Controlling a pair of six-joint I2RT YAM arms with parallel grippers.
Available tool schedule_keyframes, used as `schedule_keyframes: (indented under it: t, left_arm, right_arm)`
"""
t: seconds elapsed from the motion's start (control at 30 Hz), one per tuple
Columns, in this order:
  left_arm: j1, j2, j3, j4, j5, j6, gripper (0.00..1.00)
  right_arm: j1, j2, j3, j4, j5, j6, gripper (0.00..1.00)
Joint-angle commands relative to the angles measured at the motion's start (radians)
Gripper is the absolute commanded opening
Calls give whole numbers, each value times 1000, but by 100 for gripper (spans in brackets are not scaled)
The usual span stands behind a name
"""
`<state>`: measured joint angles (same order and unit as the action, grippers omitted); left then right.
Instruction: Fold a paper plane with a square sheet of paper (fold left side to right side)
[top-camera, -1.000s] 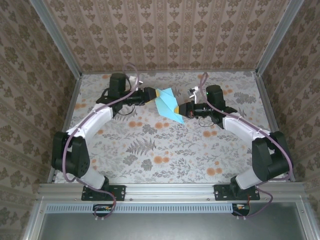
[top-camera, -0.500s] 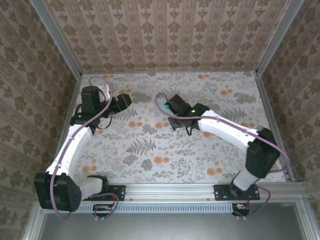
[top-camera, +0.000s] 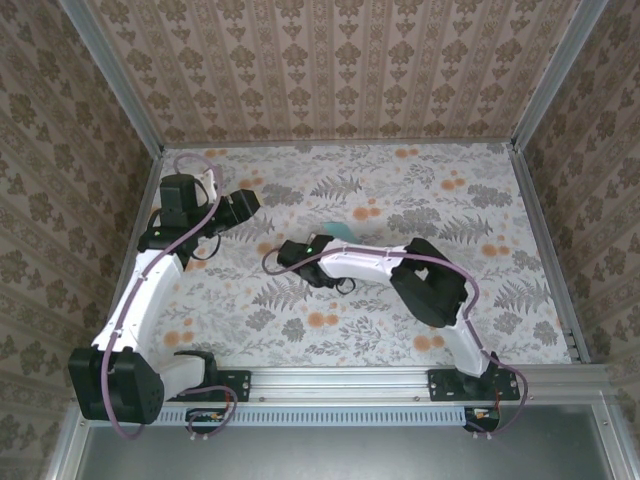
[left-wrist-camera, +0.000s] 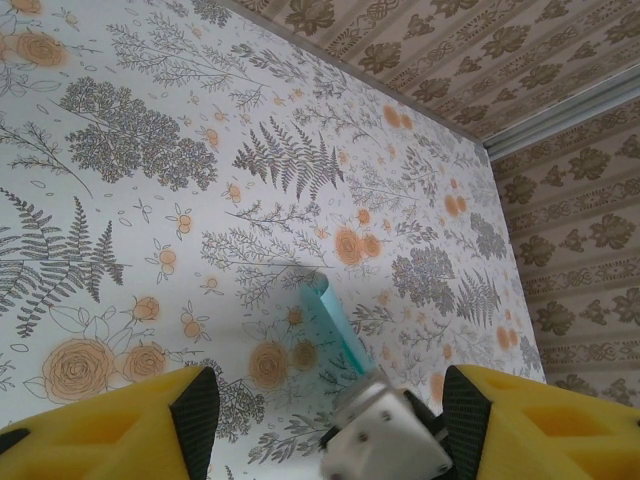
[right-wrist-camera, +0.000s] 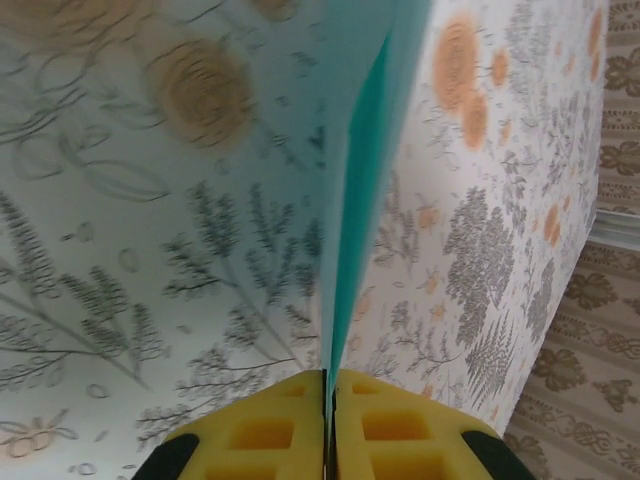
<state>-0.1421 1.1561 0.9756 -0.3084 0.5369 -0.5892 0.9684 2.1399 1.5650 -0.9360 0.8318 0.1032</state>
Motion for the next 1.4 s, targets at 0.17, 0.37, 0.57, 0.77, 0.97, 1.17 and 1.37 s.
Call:
schedule_keyframes:
  t: [0.17, 0.37, 0.57, 0.77, 0.97, 1.17, 1.37]
  left_arm:
    - [10, -2, -20, -13, 25, 19, 64]
    - [9, 44, -35, 2, 79, -4, 65]
    - [-38, 145, -68, 72, 163, -40, 66]
    - [-160, 282, -77, 187, 179, -91, 68]
    - [-277, 458, -52, 330, 174, -157, 68]
    - [-353, 635, 22, 386, 178, -170, 67]
    - [-375, 769, 73, 467, 215, -176, 49]
  right_arm:
    - [23, 47, 66, -110, -182, -20, 25]
    - [-5, -46, 51, -93, -377, 52, 46]
    - [-58, -242, -59, -17, -555, 125, 65]
    - [-200, -488, -291, 162, -715, 214, 77]
    - [-380, -679, -532, 460, -889, 324, 90]
    - [-523, -792, -712, 710, -1044, 425, 100]
    - [-630, -835, -809, 817, -1166, 451, 100]
